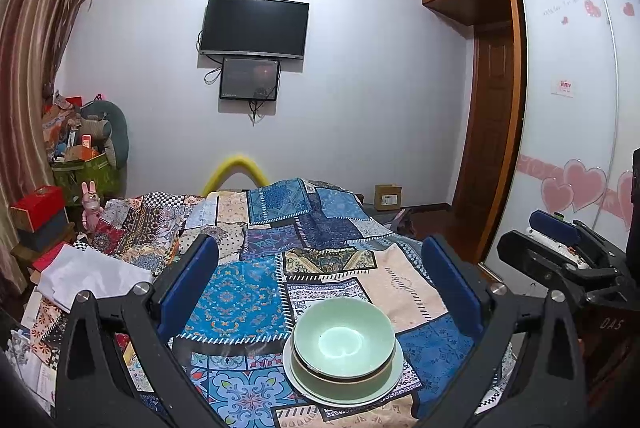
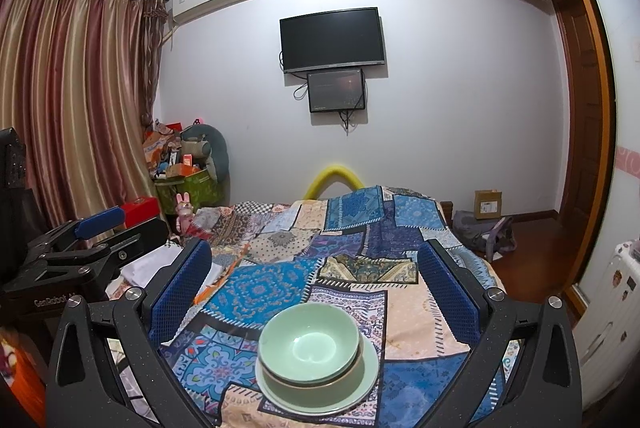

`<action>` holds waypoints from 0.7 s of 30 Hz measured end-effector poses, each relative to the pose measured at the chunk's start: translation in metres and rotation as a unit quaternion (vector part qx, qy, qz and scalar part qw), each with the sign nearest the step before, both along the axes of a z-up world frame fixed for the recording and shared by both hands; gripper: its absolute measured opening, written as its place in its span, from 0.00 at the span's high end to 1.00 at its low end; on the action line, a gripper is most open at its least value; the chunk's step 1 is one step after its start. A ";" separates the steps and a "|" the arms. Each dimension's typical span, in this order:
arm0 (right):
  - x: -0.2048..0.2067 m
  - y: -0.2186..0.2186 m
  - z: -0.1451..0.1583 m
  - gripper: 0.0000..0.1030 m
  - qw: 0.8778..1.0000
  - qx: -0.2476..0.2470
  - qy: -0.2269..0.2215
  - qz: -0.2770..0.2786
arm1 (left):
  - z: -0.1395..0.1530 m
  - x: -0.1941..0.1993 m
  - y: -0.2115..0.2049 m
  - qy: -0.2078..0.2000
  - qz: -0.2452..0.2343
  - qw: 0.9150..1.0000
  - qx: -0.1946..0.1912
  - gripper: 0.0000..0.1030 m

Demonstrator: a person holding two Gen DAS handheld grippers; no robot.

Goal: Organize plates and bowls

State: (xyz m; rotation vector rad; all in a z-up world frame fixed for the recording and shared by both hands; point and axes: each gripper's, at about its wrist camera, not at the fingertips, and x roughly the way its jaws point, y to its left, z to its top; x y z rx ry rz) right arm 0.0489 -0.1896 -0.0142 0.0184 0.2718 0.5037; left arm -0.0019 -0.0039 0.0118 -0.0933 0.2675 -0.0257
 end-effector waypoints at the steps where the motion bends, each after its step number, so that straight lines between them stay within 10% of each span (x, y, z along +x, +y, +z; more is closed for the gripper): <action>1: 0.000 0.000 0.000 0.00 1.000 -0.001 0.000 0.000 | 0.000 0.000 0.000 0.000 0.000 1.000 0.000 0.00; 21: 0.000 0.001 -0.001 0.00 1.000 0.001 0.003 0.001 | 0.001 0.002 0.001 0.004 -0.009 1.000 0.003 0.00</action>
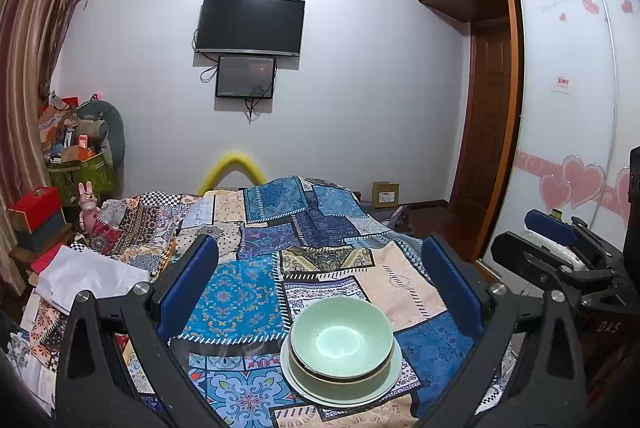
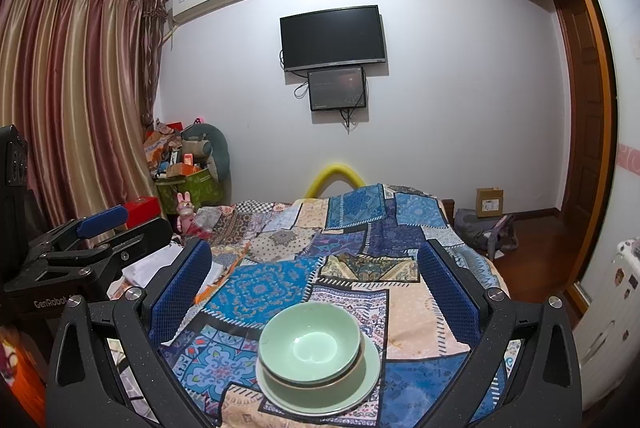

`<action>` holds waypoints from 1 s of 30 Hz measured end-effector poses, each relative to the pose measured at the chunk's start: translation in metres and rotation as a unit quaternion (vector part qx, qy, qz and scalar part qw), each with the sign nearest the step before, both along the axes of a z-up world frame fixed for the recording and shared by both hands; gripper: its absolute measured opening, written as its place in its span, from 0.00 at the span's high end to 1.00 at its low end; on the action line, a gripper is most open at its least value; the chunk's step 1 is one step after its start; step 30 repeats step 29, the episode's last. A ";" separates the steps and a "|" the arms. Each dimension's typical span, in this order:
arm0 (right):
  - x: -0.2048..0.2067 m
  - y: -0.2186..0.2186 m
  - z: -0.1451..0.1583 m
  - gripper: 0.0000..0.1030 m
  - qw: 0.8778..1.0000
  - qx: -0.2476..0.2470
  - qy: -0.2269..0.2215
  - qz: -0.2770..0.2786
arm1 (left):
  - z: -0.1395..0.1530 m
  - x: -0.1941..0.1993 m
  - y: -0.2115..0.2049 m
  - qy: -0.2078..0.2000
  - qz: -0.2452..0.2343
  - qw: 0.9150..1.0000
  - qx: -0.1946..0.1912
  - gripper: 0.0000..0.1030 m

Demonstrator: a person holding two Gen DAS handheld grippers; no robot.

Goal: Organize plates and bowls

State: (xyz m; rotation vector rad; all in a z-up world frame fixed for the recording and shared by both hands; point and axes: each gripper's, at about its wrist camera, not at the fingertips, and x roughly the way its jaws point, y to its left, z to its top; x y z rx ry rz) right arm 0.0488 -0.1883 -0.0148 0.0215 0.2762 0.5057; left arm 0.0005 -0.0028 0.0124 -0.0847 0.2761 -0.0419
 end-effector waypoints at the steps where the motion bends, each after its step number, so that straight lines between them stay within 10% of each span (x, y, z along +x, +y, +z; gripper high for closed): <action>1: 0.000 0.001 0.000 0.00 1.000 -0.001 0.000 0.000 | 0.000 0.000 -0.001 0.000 0.000 1.000 0.000 0.00; 30: -0.002 0.004 -0.003 0.00 1.000 -0.005 0.004 0.001 | -0.002 0.003 -0.006 0.004 -0.018 1.000 0.001 0.00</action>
